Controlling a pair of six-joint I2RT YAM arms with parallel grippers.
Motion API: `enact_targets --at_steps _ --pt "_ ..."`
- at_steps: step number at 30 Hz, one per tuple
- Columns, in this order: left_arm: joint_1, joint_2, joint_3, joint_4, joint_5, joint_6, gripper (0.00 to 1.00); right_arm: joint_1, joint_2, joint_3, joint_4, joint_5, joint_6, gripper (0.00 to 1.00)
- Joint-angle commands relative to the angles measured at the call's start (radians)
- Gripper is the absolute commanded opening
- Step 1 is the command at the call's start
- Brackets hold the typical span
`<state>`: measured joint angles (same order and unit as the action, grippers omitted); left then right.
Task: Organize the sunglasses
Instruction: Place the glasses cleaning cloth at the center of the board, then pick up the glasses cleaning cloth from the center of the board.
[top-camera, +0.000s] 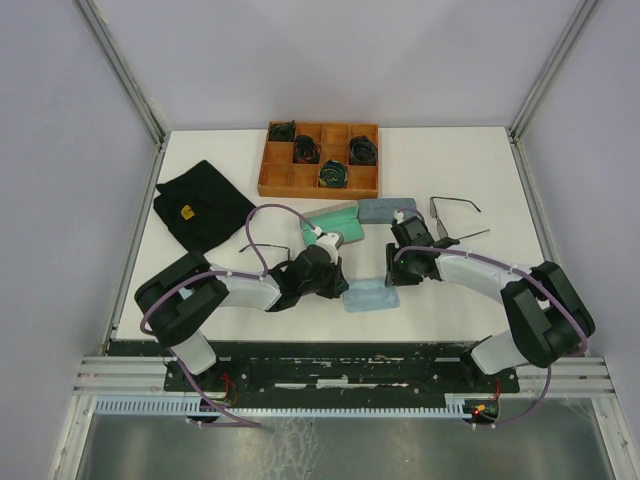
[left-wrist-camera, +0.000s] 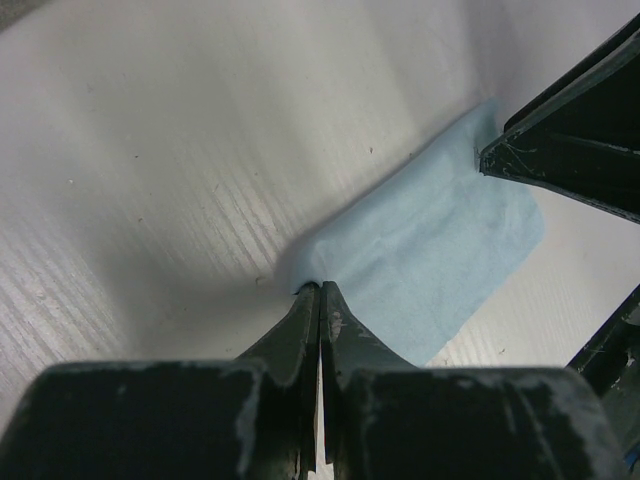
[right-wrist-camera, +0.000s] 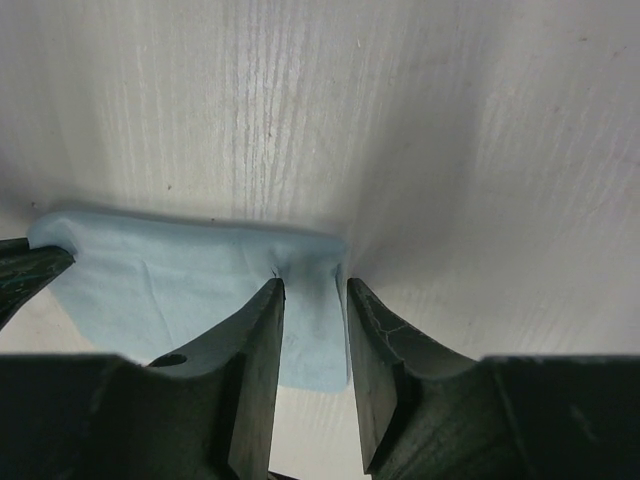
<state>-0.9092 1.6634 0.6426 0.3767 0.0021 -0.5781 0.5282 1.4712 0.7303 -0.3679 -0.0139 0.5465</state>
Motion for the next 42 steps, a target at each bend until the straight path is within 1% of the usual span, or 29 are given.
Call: enact_targets --at_steps 1,8,13,18,24,31,33,38,42 --pt "0.003 0.000 0.027 0.050 -0.004 -0.005 0.03 -0.002 -0.042 0.013 -0.037 0.032 -0.031 0.41" --pt "0.004 -0.001 0.032 0.044 -0.010 -0.002 0.03 -0.001 -0.038 0.006 -0.056 0.019 -0.045 0.41" --pt "0.004 -0.002 0.035 0.040 -0.010 0.001 0.03 -0.002 0.001 0.013 -0.051 -0.021 -0.053 0.37" --pt "0.004 -0.002 0.038 0.036 -0.013 0.003 0.03 -0.001 0.021 0.019 -0.066 -0.028 -0.061 0.33" --pt "0.004 0.001 0.043 0.036 -0.008 0.003 0.03 -0.002 0.045 0.015 -0.071 -0.017 -0.064 0.23" --pt "0.003 -0.006 0.040 0.031 -0.004 0.001 0.03 -0.001 0.025 -0.001 -0.065 0.010 -0.055 0.02" --pt "0.003 -0.006 0.035 0.030 -0.004 -0.004 0.06 -0.002 0.018 -0.006 -0.063 0.010 -0.049 0.00" --pt "0.003 -0.007 0.015 0.038 -0.007 -0.018 0.15 -0.002 0.010 -0.016 -0.055 0.008 -0.039 0.00" --pt "0.003 -0.005 0.010 0.044 -0.006 -0.024 0.17 -0.001 0.008 -0.017 -0.054 0.005 -0.037 0.00"
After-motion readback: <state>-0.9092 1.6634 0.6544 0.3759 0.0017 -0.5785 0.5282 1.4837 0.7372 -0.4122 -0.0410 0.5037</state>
